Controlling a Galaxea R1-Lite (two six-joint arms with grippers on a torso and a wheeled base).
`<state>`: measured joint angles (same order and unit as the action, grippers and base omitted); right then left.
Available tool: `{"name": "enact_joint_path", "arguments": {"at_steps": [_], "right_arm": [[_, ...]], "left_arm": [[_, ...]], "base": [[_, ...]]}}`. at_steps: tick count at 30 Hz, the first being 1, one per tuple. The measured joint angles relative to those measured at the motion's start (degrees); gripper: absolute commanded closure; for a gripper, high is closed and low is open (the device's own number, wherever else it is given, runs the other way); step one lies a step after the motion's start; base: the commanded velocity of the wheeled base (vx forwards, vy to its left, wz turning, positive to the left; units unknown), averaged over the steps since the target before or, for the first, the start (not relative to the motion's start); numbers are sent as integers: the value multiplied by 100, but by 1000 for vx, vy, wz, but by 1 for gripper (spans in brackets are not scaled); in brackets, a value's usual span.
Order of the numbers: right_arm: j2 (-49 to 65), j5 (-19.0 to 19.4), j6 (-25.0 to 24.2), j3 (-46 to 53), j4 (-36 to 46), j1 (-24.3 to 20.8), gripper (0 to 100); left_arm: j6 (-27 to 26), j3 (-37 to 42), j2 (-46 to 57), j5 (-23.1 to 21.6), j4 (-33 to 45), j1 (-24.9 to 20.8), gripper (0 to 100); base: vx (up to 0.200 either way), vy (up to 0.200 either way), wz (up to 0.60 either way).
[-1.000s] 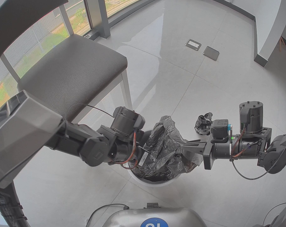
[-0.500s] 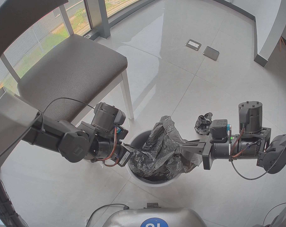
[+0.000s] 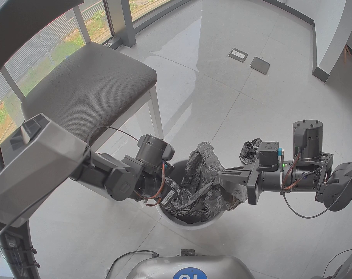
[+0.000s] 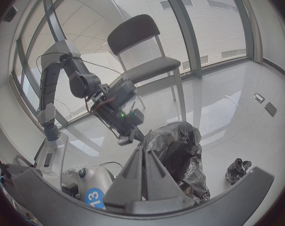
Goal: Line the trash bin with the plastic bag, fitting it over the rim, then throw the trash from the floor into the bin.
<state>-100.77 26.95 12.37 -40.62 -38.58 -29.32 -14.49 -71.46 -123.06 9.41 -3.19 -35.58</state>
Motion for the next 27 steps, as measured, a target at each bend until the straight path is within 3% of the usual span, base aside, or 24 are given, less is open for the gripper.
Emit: {"name": "enact_joint_path", "arguments": {"at_steps": [8,17,27], "right_arm": [[2,0,0,-218,18,-116,100],[0,2,-9,-286,22,-232,100],[-11,2,-20,-328,22,-271,100]], "left_arm": [[-1,-293,-419,-2,60,-178,100],[13,-675,-646,-33,751,-201,100],[290,-1031,-773,-666,1192,-160,100]], "base": [[0,0,0],[0,0,0],[0,0,0]]}}
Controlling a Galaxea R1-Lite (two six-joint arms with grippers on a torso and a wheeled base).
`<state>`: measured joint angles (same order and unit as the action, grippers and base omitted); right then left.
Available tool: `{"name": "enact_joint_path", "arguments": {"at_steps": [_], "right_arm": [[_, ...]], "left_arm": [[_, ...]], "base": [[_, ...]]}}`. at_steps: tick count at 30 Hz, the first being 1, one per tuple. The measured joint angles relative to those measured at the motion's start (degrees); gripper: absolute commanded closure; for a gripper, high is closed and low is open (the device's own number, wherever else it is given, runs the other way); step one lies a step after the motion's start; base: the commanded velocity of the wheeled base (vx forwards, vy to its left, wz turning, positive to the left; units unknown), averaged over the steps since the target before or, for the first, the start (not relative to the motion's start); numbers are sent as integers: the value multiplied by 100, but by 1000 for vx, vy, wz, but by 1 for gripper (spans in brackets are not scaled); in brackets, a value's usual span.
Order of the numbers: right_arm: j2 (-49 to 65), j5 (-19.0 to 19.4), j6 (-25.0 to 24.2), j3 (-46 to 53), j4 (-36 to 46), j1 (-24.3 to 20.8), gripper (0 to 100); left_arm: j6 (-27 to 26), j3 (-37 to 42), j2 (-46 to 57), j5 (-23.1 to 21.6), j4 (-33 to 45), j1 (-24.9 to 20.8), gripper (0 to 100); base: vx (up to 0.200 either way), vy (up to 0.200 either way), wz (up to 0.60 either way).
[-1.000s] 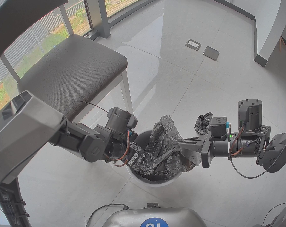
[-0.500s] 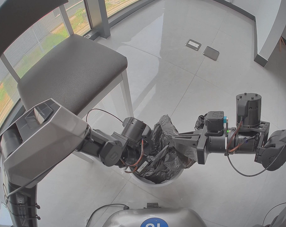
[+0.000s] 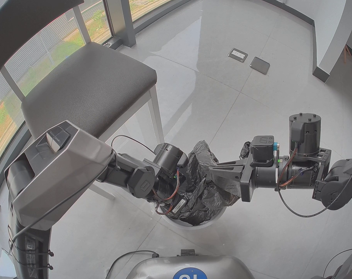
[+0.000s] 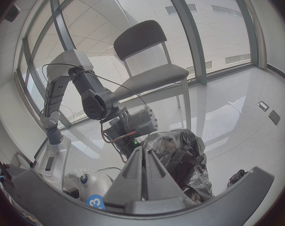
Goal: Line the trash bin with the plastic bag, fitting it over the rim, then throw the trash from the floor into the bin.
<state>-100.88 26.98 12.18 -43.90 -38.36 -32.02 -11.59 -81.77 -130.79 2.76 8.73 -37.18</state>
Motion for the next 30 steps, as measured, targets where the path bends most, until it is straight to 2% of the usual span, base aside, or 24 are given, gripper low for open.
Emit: {"name": "enact_joint_path", "arguments": {"at_steps": [16,19,30], "right_arm": [[-22,-2,2,-11,71,-17,100],[-45,-2,2,-17,71,-110,100],[-332,-2,-9,-113,93,-725,100]], "left_arm": [[106,79,218,329,-44,61,100],[84,204,307,485,-35,171,100],[128,313,667,635,-17,367,100]], "base": [[0,0,0],[0,0,0],[0,0,0]]}}
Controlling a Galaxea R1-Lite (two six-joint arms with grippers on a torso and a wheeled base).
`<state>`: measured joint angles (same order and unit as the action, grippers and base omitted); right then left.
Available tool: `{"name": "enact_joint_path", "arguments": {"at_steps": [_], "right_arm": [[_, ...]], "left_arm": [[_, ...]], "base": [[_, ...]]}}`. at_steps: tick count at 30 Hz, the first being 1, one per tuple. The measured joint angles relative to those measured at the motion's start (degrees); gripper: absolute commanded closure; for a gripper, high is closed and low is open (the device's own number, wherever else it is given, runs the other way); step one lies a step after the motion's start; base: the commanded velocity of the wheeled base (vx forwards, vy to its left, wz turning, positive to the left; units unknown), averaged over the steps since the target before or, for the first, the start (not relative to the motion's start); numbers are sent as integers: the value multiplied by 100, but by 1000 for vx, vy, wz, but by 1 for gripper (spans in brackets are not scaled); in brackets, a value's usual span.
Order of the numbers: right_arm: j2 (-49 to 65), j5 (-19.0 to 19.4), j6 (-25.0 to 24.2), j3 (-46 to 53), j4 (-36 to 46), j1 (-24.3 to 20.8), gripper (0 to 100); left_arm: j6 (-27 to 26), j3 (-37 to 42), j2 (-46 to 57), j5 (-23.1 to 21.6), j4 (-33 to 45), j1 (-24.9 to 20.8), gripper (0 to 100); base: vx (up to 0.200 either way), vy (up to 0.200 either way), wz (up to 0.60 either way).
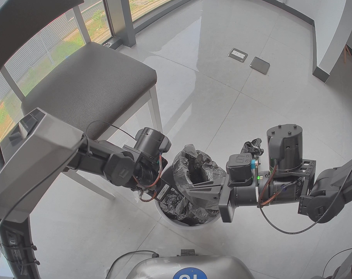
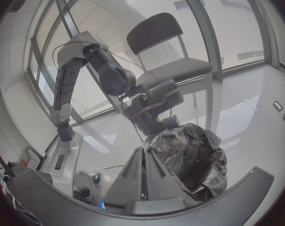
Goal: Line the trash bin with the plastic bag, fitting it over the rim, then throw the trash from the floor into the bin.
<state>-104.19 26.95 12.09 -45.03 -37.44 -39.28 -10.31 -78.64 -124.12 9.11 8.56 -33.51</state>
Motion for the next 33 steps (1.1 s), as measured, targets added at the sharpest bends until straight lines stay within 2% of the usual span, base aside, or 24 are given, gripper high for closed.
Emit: {"name": "enact_joint_path", "arguments": {"at_steps": [10,22,33], "right_arm": [[-482,0,0,-284,2,-413,100],[-1163,-5,16,-579,38,-925,100],[-1941,0,-11,-824,57,-1023,100]], "left_arm": [[-9,45,664,233,33,101,100],[6,321,1287,244,24,245,100],[28,533,1757,165,-18,334,100]], "base": [[0,0,0],[0,0,0],[0,0,0]]}}
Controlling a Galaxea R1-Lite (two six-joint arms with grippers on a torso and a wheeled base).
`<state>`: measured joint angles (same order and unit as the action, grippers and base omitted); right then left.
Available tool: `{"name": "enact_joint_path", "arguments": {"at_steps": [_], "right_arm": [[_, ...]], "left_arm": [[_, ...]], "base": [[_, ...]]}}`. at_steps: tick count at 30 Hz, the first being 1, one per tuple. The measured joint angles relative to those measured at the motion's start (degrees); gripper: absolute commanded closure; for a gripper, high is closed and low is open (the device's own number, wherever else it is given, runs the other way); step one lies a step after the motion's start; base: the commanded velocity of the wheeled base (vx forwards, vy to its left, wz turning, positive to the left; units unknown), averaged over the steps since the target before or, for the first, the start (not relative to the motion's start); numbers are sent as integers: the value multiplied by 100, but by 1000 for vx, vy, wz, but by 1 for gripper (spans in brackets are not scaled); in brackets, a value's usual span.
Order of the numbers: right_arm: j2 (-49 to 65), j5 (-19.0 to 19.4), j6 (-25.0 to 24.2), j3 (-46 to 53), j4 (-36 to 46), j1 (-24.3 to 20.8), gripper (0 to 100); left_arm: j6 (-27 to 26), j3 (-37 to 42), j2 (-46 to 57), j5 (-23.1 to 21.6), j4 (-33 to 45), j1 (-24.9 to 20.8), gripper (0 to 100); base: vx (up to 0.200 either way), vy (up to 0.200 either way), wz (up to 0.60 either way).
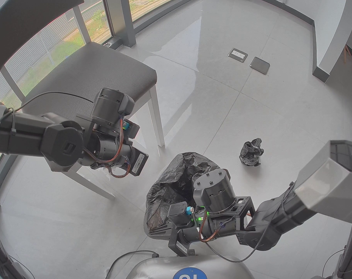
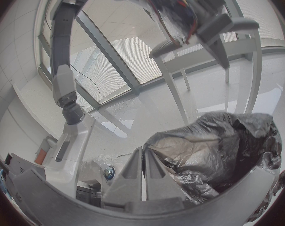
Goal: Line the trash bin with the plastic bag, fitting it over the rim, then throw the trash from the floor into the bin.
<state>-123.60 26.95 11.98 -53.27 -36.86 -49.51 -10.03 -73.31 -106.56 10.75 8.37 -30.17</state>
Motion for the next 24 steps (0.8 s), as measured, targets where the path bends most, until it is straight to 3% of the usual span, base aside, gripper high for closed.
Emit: {"name": "enact_joint_path", "arguments": {"at_steps": [11,12,24], "right_arm": [[-540,-7,-9,-257,5,135,100],[-564,-7,-6,-276,9,149,0],[-623,-46,-44,-425,30,295,0]], "left_arm": [[133,146,271,-94,-22,10,100],[133,154,284,-101,-26,7,100],[133,166,323,-165,-35,-4,100]], "base": [[0,0,0],[0,0,0],[0,0,0]]}}
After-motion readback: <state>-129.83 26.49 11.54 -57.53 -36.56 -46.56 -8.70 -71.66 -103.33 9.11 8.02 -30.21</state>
